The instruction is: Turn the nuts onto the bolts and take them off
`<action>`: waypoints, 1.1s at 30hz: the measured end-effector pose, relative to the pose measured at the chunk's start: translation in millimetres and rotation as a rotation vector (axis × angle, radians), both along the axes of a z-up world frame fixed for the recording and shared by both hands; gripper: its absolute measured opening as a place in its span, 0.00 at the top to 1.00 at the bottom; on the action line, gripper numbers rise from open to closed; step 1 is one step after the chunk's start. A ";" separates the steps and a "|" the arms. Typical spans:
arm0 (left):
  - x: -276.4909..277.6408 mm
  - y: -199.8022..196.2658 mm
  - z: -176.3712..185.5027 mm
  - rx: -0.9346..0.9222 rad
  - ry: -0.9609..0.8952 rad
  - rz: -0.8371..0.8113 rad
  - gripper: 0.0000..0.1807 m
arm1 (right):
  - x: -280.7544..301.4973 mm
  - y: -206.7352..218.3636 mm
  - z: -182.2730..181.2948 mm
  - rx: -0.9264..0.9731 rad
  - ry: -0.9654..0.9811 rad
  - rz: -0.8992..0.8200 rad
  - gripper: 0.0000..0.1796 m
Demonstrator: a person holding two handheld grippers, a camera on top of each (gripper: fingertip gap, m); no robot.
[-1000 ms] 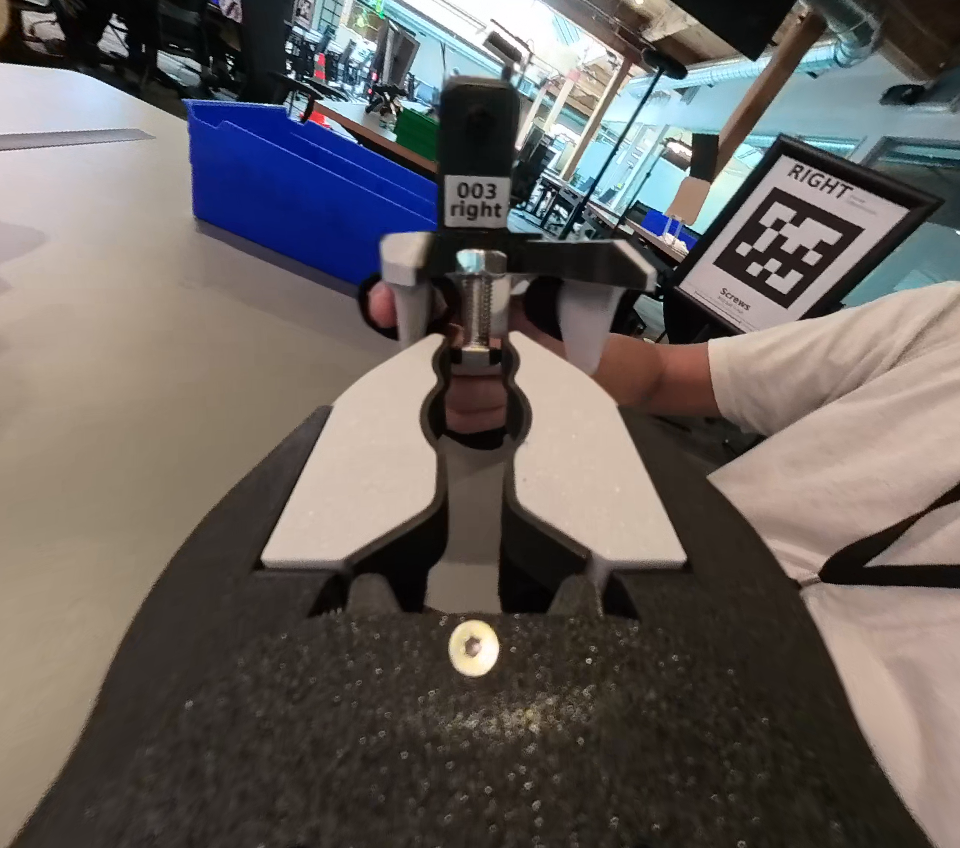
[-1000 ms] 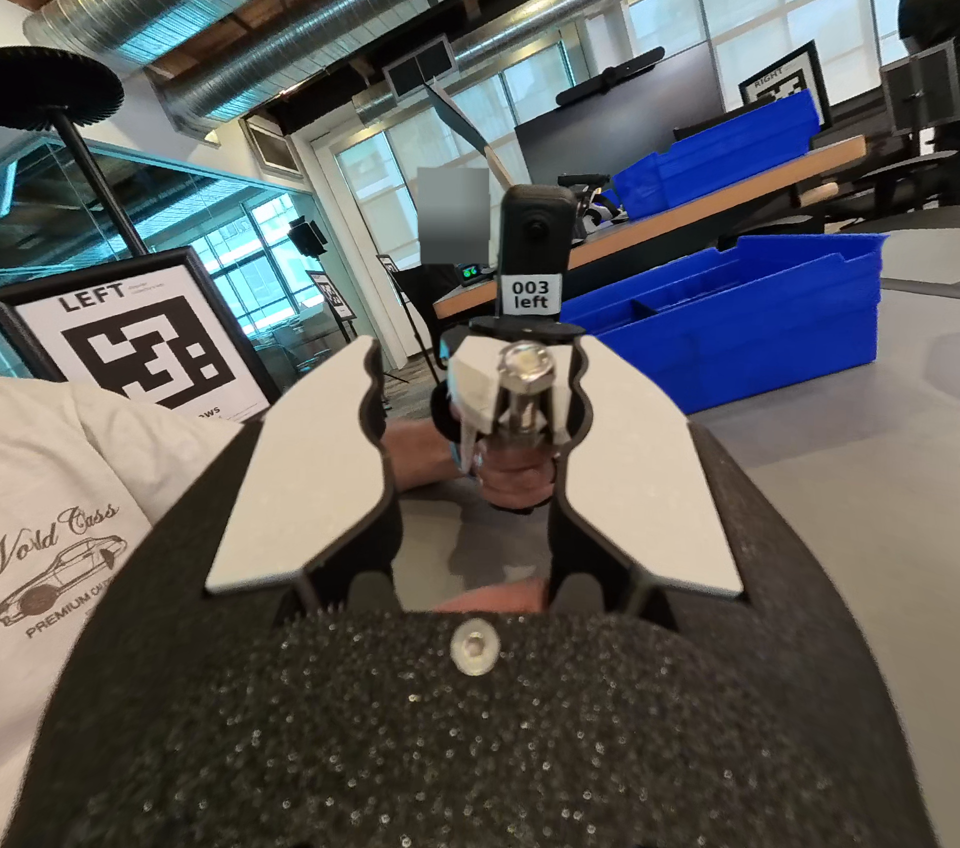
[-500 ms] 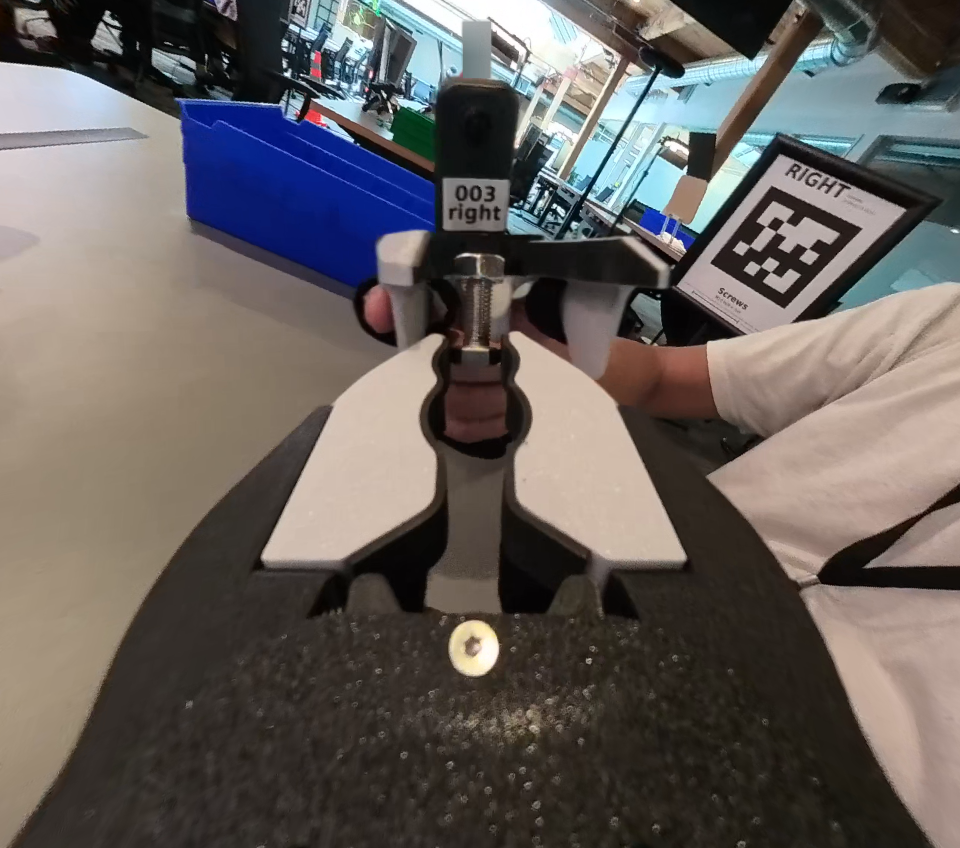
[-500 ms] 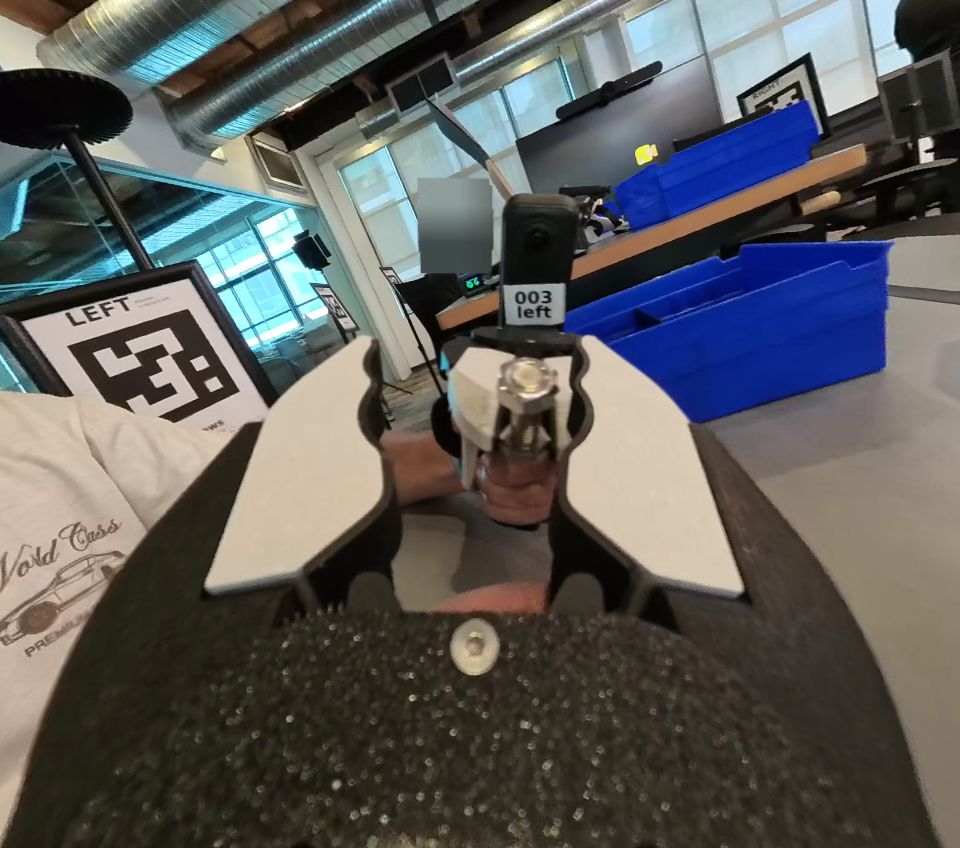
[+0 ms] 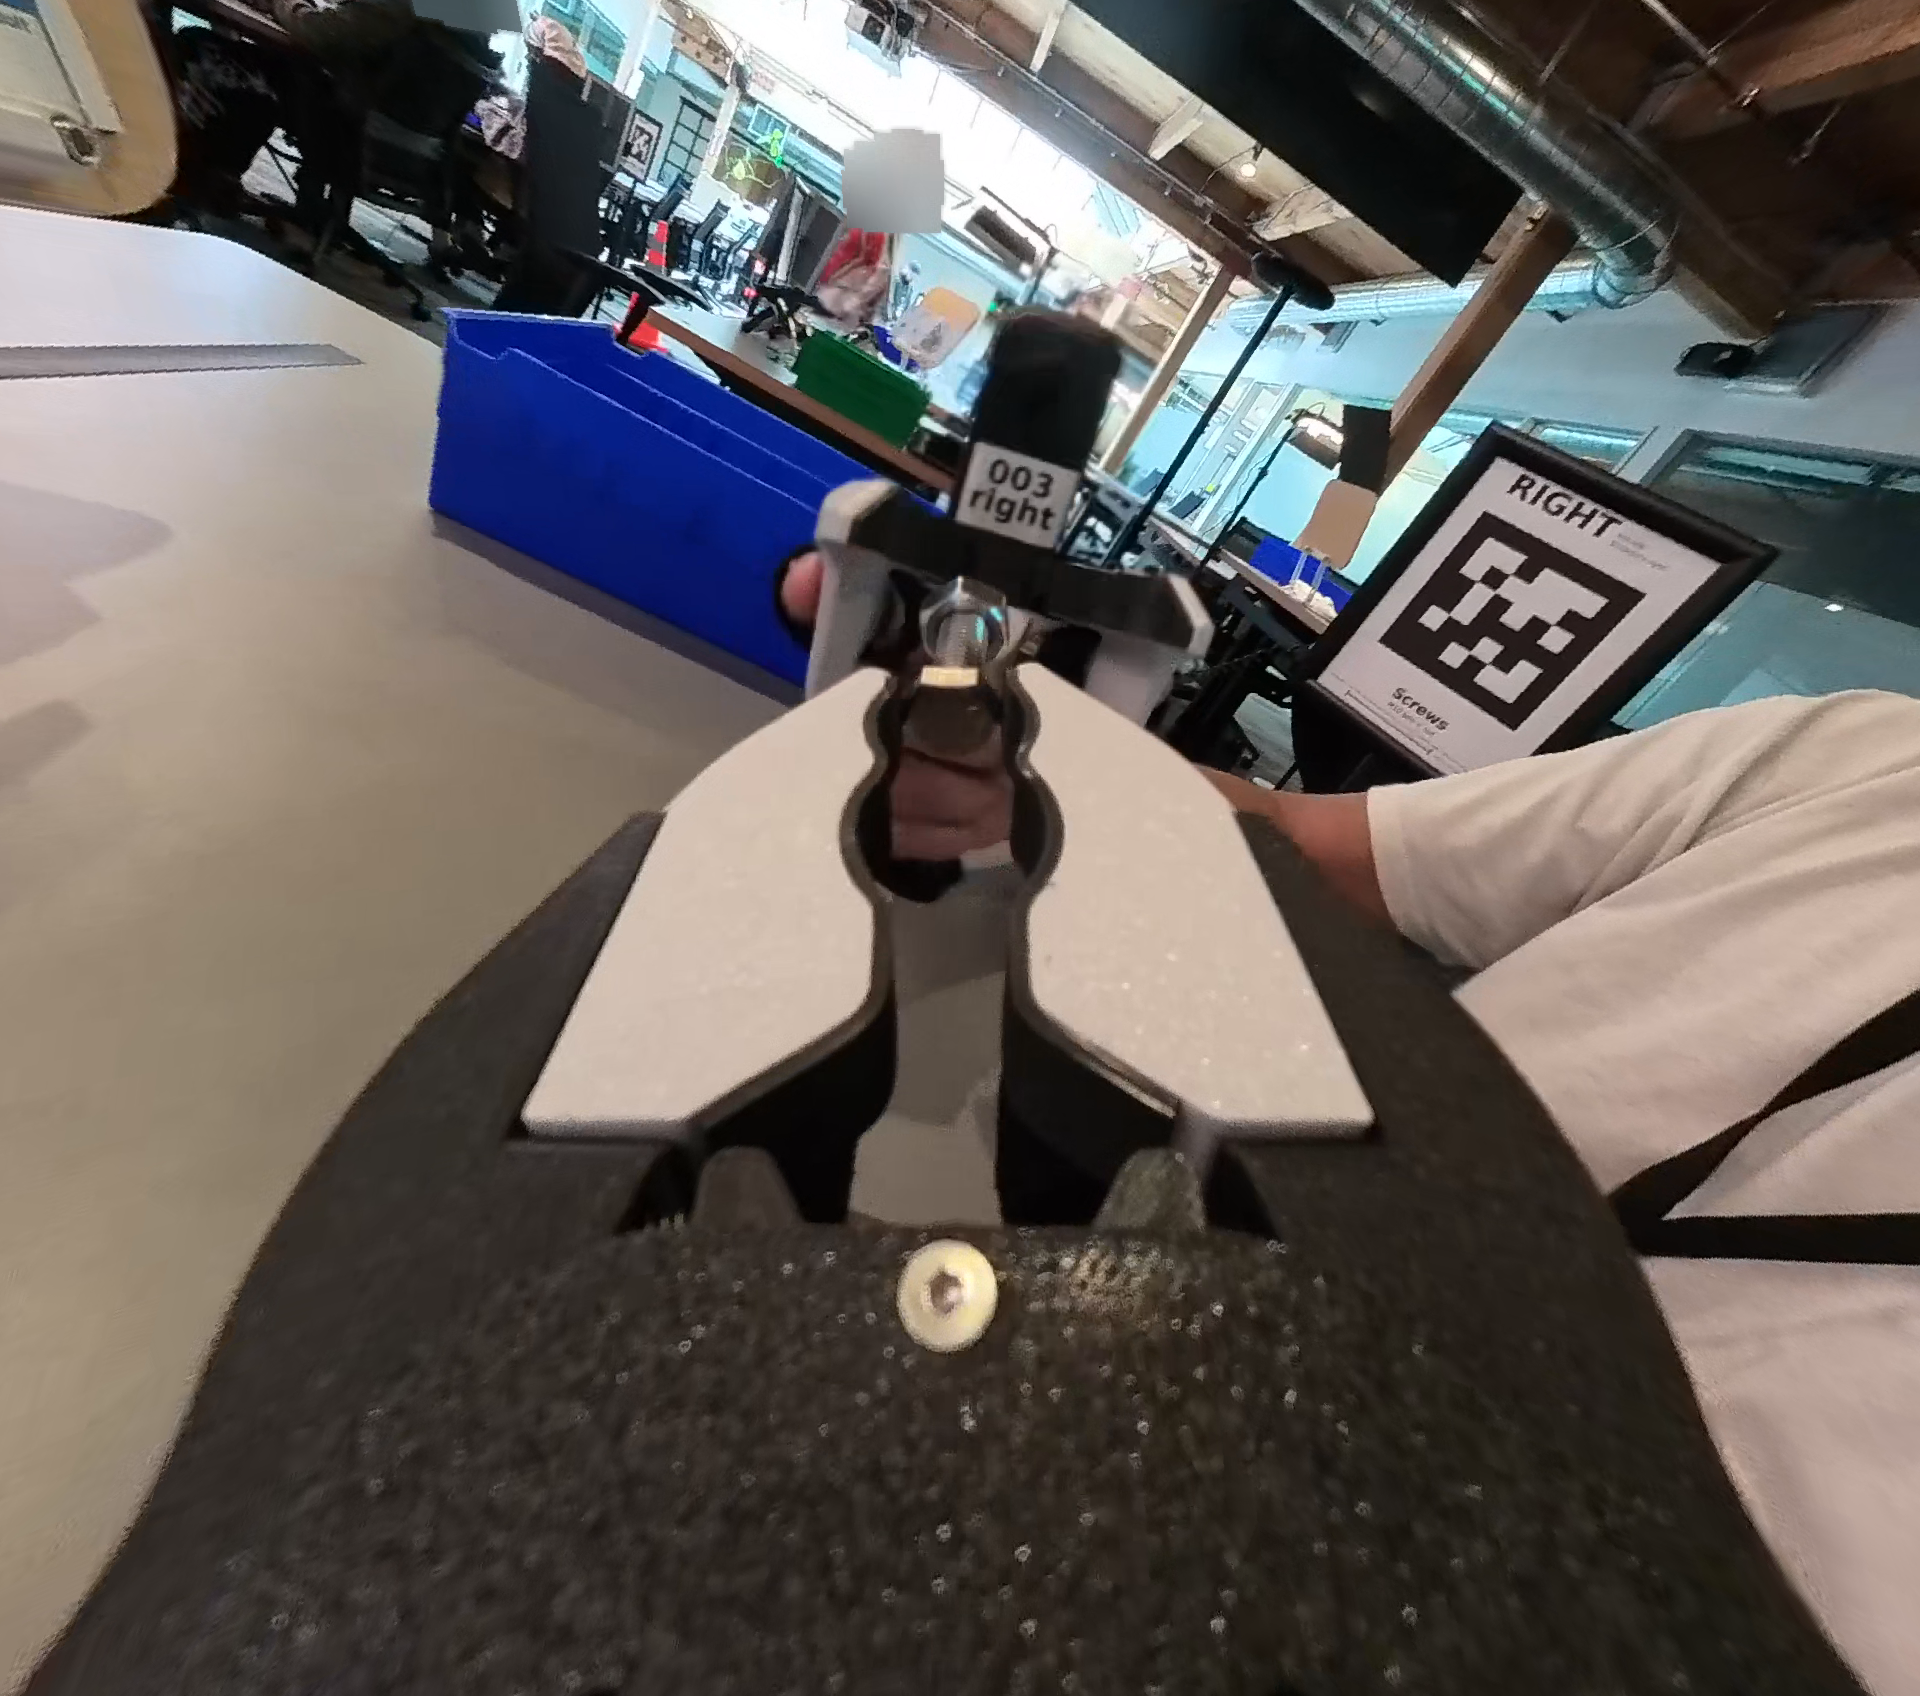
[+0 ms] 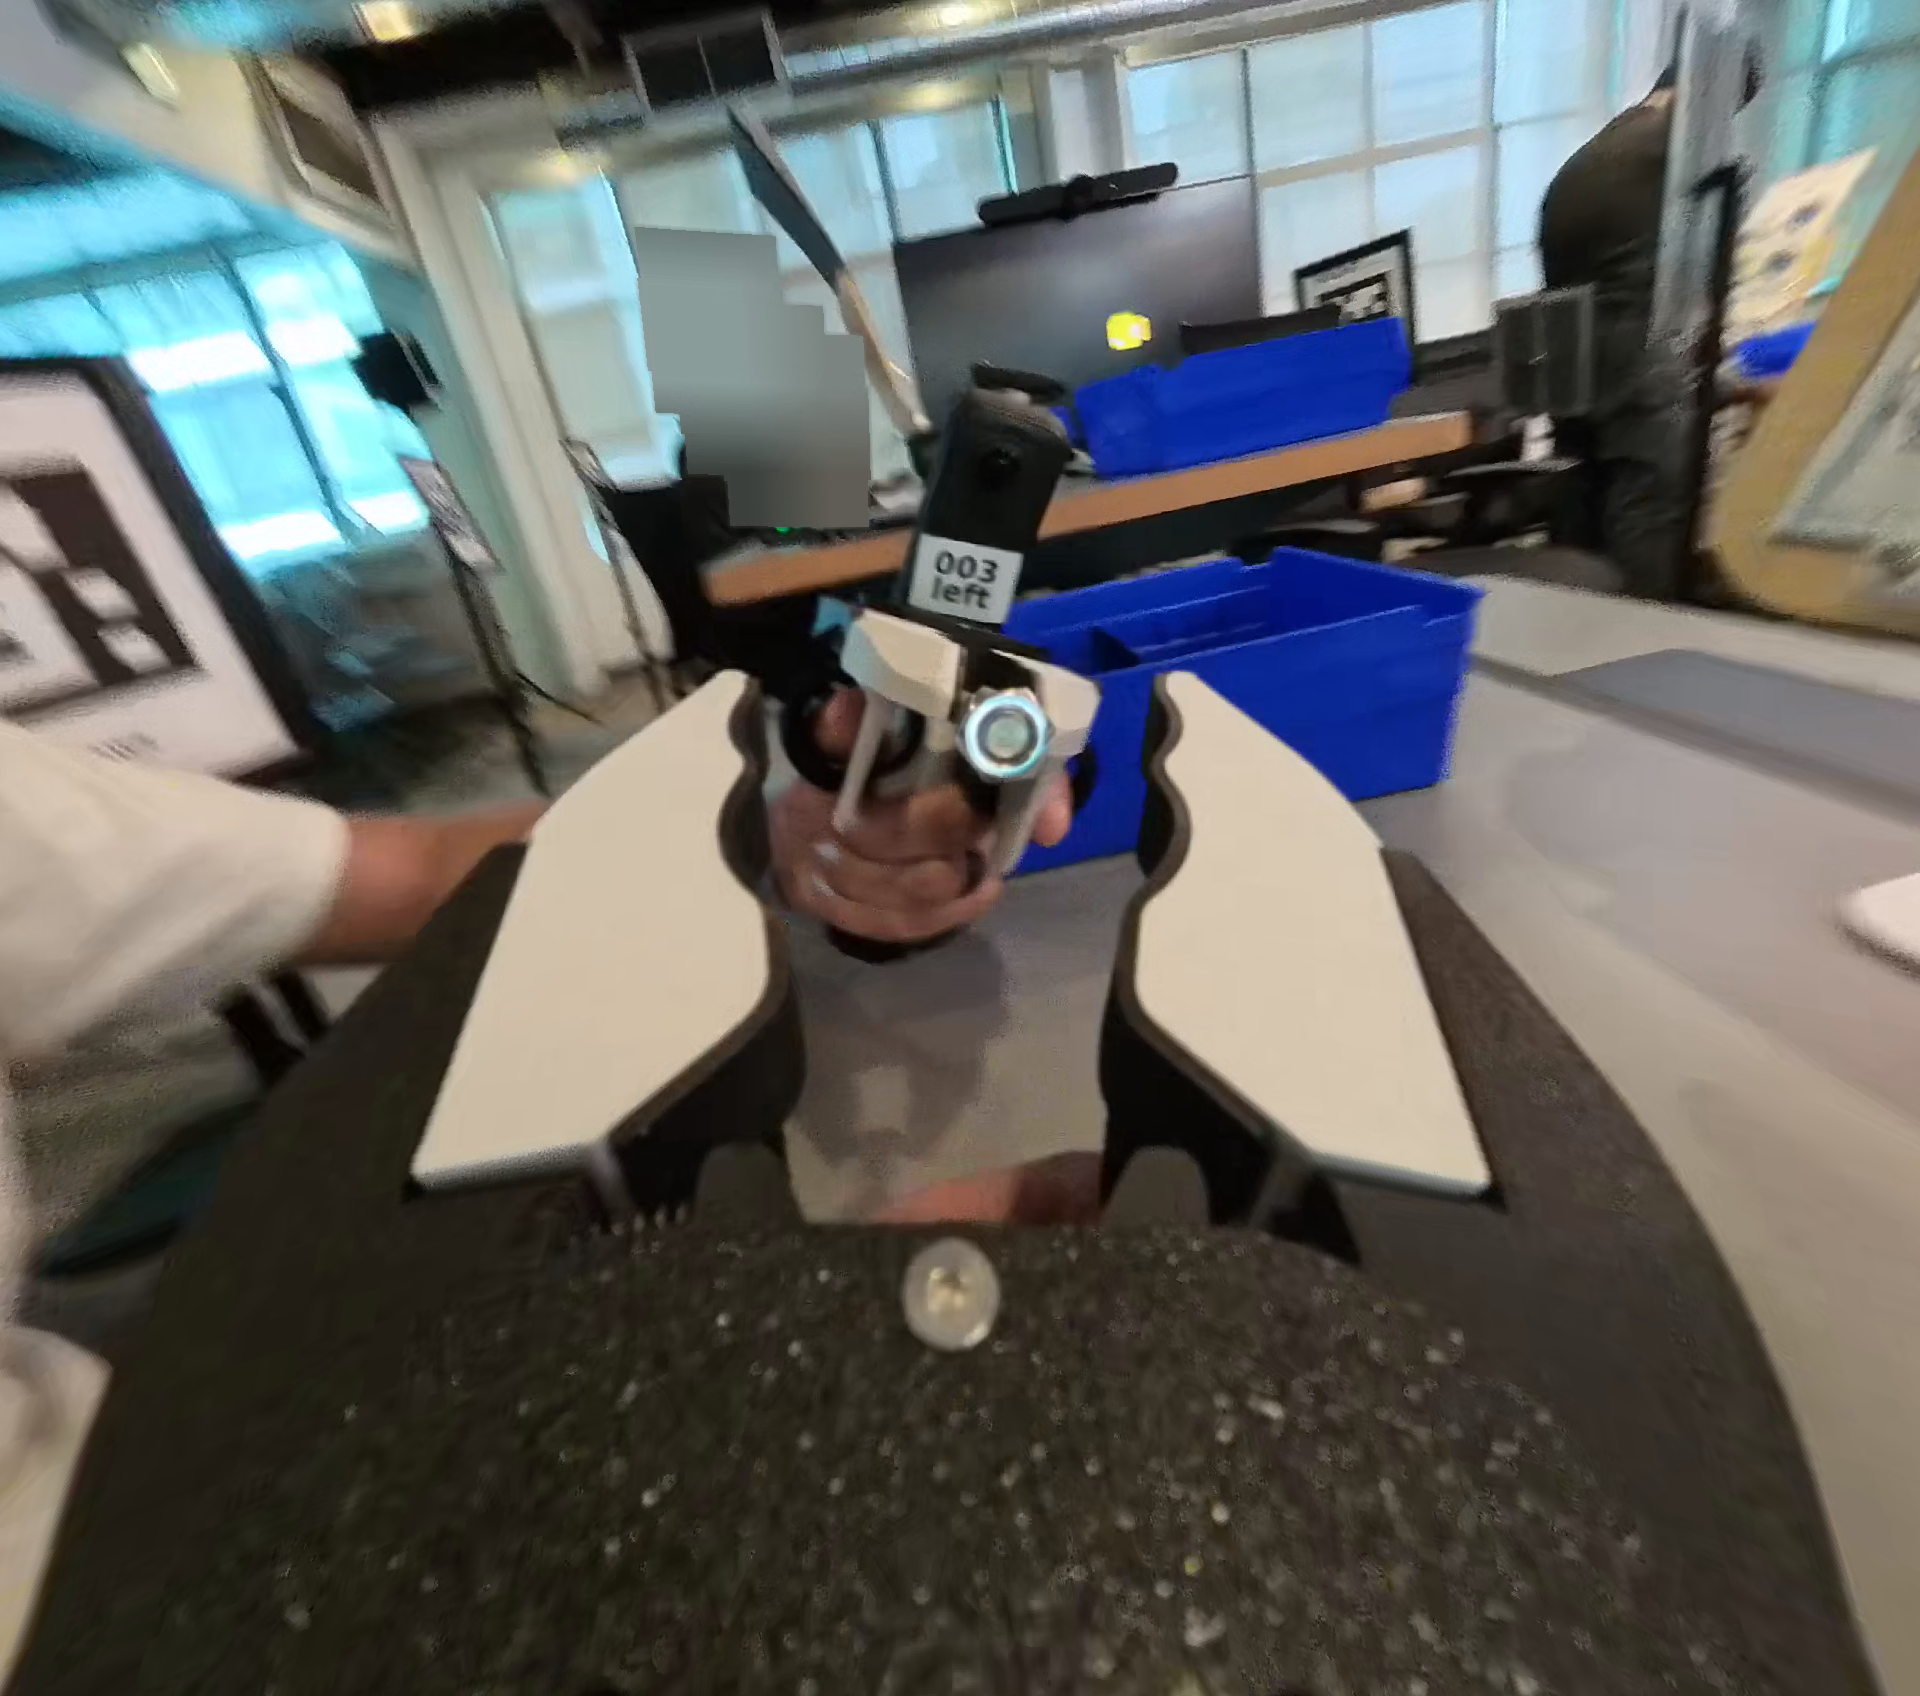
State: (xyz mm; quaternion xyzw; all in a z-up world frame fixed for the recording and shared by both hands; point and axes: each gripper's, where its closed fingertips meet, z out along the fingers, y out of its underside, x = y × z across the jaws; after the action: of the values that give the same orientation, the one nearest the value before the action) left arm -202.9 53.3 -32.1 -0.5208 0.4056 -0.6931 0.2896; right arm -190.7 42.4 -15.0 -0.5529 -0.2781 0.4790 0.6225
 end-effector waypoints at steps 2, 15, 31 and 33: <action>-1.5 0.4 1.0 -0.036 -0.013 -0.019 0.90 | -0.7 -5.9 -1.1 0.163 -0.185 -0.073 0.63; -1.6 -15.3 2.6 -0.034 -0.016 -0.108 0.90 | -12.2 -4.3 -39.4 0.445 -0.655 -0.189 0.66; -3.4 -13.8 -0.7 -0.026 -0.001 -0.106 0.90 | -12.4 -26.7 -1.6 0.507 -0.581 -0.167 0.68; -2.9 -16.2 -0.5 -0.020 0.000 -0.112 0.90 | -19.4 -27.3 -13.3 0.503 -0.622 -0.143 0.67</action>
State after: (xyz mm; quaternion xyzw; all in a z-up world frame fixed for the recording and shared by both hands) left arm -205.8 37.1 -32.6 -0.5001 0.4273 -0.7122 0.2452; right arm -210.1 15.1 -28.3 -0.5199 -0.5223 0.1615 0.6563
